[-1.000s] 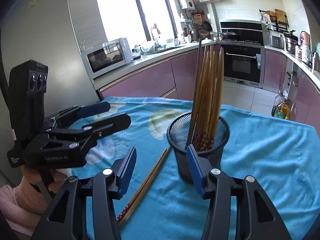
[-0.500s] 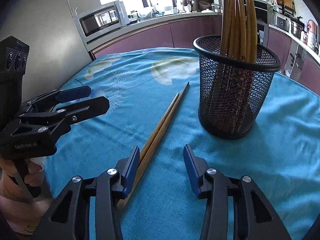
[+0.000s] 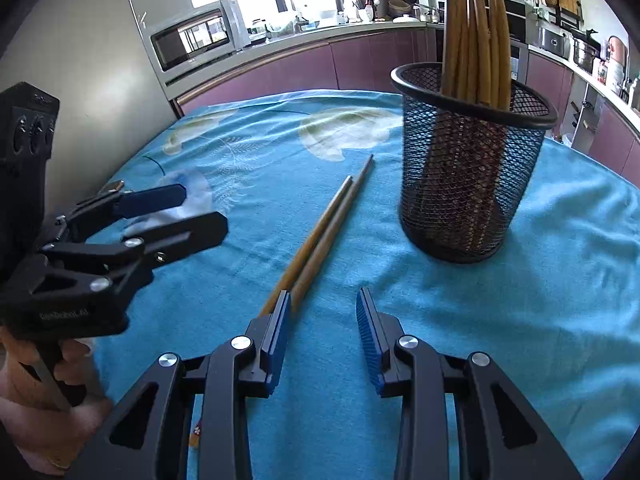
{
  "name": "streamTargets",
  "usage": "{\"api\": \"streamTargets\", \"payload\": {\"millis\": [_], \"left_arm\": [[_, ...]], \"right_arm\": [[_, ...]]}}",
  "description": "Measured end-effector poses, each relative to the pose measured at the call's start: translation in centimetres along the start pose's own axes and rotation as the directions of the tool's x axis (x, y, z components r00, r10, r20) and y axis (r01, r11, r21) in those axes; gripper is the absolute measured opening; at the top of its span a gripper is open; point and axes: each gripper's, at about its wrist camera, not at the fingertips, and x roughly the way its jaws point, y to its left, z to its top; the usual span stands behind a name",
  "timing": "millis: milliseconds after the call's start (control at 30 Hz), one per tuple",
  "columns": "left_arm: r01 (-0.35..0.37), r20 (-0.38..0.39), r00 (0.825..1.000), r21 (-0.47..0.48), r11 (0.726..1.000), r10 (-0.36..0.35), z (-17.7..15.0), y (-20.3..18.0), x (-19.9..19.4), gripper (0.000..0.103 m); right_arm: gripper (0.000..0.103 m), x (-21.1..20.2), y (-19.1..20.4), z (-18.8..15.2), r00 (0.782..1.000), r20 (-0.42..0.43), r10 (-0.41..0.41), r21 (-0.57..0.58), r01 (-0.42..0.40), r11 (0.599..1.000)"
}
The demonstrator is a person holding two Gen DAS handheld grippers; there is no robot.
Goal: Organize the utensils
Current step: 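Move both open tools back to the two chopsticks on the cloth, then close the right tool on a chopstick while the left tool grasps the other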
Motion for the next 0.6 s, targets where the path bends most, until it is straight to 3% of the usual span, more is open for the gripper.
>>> {"api": "streamTargets", "payload": {"millis": [233,467,600], "left_arm": [[0.003,-0.001,1.0,-0.005,1.0,-0.003,-0.2,0.1,0.1,0.078],[0.023,-0.022,1.0,0.018,1.0,-0.022,-0.8,-0.5,0.5,0.074],[0.042,-0.042,0.998,0.045,0.998,-0.04,-1.0,-1.4,1.0,0.073]], "right_arm": [[0.032,0.7,0.9,0.1,1.0,-0.015,-0.008,-0.022,0.007,1.0],[0.009,0.5,0.5,0.1,0.999,-0.034,0.022,0.015,-0.021,1.0],[0.008,0.0,-0.3,-0.4,0.998,-0.037,0.044,0.067,-0.042,0.997]]}}
